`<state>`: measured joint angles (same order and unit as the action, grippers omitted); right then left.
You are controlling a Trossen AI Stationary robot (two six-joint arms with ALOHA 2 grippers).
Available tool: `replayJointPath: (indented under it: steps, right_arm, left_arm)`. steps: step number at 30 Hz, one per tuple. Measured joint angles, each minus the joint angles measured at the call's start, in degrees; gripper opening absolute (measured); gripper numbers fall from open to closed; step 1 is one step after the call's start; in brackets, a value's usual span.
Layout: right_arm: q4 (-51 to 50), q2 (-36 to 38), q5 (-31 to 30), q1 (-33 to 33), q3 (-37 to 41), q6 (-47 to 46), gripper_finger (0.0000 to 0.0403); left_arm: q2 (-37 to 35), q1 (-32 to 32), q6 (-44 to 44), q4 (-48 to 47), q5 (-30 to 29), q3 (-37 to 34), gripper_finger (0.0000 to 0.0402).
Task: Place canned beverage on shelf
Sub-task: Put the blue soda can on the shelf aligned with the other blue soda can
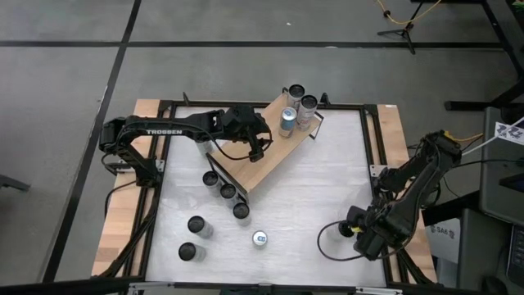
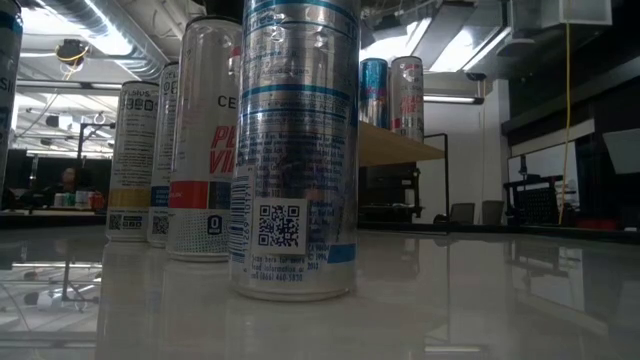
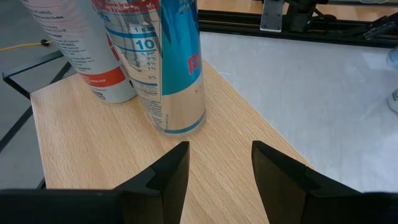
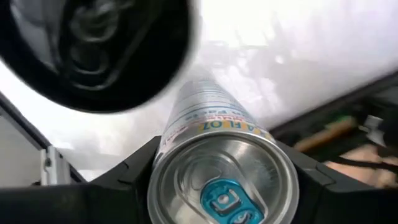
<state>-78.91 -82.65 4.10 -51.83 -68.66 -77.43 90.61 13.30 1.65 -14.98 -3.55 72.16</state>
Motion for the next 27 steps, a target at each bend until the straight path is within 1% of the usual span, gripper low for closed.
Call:
replayJointPath:
  steps: [4,6,8,10,14,17,23,27]
  right_arm:
    - [-9.05,0.04,-1.39,1.82,-4.23,1.87,0.0227]
    - [-11.74,0.12,-2.39,2.79,-6.20,3.49,0.0227]
    - [-10.77,1.14,-4.13,3.96,-7.38,6.47,0.0227]
    - [-10.72,1.98,-7.23,4.98,-8.83,7.38,0.0227]
    - [-11.13,3.93,-13.40,8.47,-10.93,11.06,0.0226]
    - [-11.20,5.06,-16.74,11.71,-12.24,14.65,0.0226]
    - [-11.11,6.03,-21.06,19.94,-14.47,22.44,0.0226]
    - [-11.09,6.01,-21.58,26.77,-14.72,23.93,0.0233]
  left_arm:
    - [0.00,0.01,0.00,0.01,0.00,0.00,0.0165]
    - [0.00,0.00,0.00,0.00,0.00,0.00,0.0165]
    - [0.00,0.01,0.00,0.03,0.00,0.00,0.0165]
    - [0.00,0.01,0.00,0.05,0.00,0.00,0.0165]
    - [0.00,0.02,-0.04,0.26,0.00,0.00,0.0165]
    - [0.00,0.02,-0.02,0.29,0.02,0.00,0.0165]
    - [0.00,0.00,-0.38,0.78,0.02,0.00,0.0165]
    - [0.00,0.01,-3.15,1.75,0.00,0.00,0.0165]
